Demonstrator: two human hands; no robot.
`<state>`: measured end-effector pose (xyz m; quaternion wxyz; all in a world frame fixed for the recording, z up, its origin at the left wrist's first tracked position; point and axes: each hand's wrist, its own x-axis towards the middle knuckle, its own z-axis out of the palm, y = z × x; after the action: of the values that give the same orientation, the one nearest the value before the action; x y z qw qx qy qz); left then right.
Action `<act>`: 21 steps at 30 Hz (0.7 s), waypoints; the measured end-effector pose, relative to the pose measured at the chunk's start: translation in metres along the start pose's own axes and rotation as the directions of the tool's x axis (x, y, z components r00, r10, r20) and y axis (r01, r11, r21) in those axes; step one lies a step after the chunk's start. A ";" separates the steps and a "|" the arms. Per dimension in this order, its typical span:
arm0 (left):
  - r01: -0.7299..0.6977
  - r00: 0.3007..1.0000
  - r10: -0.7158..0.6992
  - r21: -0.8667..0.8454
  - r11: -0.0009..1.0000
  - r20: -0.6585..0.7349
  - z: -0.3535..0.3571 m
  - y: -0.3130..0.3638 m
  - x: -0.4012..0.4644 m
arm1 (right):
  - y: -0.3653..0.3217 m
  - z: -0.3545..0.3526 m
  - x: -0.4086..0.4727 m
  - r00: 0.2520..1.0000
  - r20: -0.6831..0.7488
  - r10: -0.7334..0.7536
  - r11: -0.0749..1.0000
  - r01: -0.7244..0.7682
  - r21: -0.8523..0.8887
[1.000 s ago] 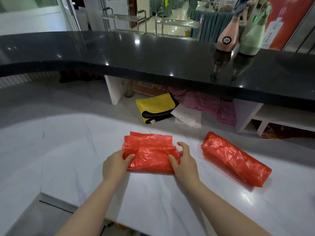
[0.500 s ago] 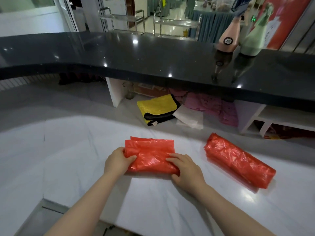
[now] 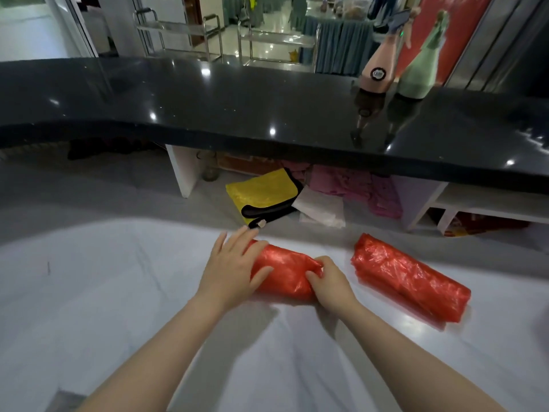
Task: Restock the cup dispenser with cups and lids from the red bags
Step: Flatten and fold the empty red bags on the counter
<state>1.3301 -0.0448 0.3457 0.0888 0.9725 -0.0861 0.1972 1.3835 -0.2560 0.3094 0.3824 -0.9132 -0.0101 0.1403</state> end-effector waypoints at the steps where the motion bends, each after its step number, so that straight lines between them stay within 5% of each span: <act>1: -0.059 0.997 0.057 0.029 0.998 0.058 0.005 0.004 0.003 | -0.001 0.001 -0.001 1.000 -0.008 0.006 1.000 -0.006 -0.011; 6: -0.037 0.905 0.006 0.065 0.997 0.426 0.048 0.002 -0.009 | 0.001 0.008 -0.007 0.996 -0.086 -0.027 0.996 0.019 -0.092; 9: -0.057 0.918 0.031 0.055 0.997 0.395 0.057 -0.006 -0.012 | -0.004 0.008 -0.014 0.968 -0.155 -0.197 0.938 0.140 -0.318; 12: -0.062 0.919 0.044 0.034 0.998 0.391 0.063 -0.011 -0.010 | -0.015 0.010 -0.014 0.890 -0.011 -0.456 0.784 0.396 -0.478; 15: -0.032 0.925 0.036 -0.016 0.999 0.378 0.066 -0.011 -0.009 | -0.012 0.013 -0.008 0.908 0.194 -0.372 0.722 0.414 -0.554; 21: -0.013 0.923 0.028 -0.040 0.999 0.384 0.070 -0.013 0.000 | 0.004 0.015 0.002 0.927 0.216 -0.307 0.797 0.374 -0.475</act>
<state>1.3578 -0.0467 0.2807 0.0861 0.9895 -0.1157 0.0021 1.3809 -0.2482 0.2958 0.1459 -0.9534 -0.2355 0.1197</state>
